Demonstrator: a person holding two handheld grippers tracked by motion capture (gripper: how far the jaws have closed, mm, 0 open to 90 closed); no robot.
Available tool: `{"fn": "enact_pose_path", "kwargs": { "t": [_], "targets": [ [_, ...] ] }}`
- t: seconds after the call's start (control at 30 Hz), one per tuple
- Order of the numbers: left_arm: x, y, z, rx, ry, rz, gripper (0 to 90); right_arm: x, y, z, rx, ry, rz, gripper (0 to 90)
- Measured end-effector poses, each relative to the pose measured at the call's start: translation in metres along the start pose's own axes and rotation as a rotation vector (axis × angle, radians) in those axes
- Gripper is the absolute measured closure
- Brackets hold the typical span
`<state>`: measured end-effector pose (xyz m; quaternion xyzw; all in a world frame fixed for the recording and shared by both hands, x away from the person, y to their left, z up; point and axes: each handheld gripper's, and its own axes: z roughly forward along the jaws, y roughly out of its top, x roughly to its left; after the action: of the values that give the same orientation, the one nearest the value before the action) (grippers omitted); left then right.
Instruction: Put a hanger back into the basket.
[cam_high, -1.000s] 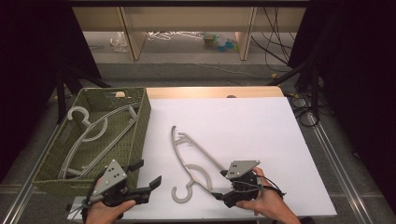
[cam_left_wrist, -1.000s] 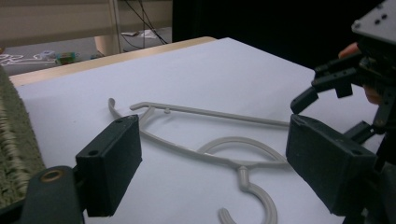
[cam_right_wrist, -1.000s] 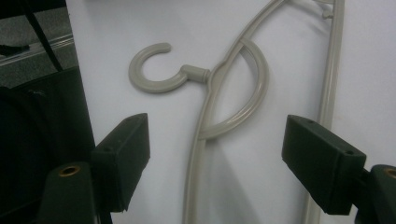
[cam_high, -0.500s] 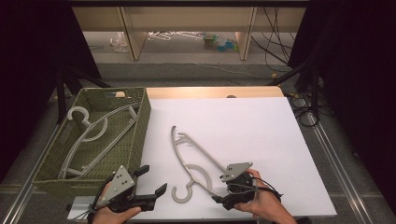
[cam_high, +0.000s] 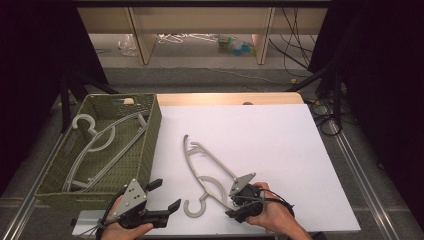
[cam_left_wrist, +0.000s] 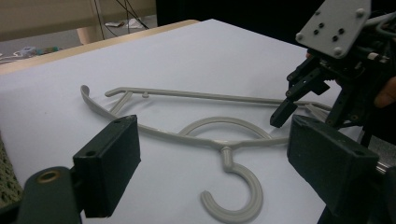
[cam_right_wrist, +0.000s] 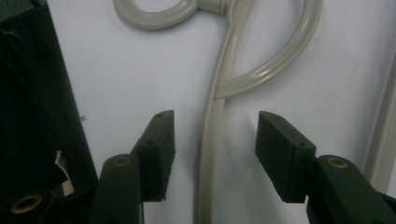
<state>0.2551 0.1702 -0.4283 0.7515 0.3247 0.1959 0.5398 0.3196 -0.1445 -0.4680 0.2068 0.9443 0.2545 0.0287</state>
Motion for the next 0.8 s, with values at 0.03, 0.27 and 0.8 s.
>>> {"fn": "enact_pose_path", "kwargs": {
  "t": [0.03, 0.27, 0.8],
  "targets": [
    [0.001, 0.0, 0.0, 0.0, -0.002, 0.014, 17.3, -0.001, 0.001, 0.002, 0.009, -0.001, -0.007, 53.9],
    [0.001, -0.002, 0.002, 0.018, 0.002, -0.004, 17.9, 0.003, 0.011, 0.005, 0.078, -0.04, -0.018, 60.5],
    [0.001, -0.006, 0.007, 0.051, -0.001, 0.018, 18.8, 0.002, 0.026, 0.009, 0.193, -0.034, -0.01, 66.9]
  ]
}}
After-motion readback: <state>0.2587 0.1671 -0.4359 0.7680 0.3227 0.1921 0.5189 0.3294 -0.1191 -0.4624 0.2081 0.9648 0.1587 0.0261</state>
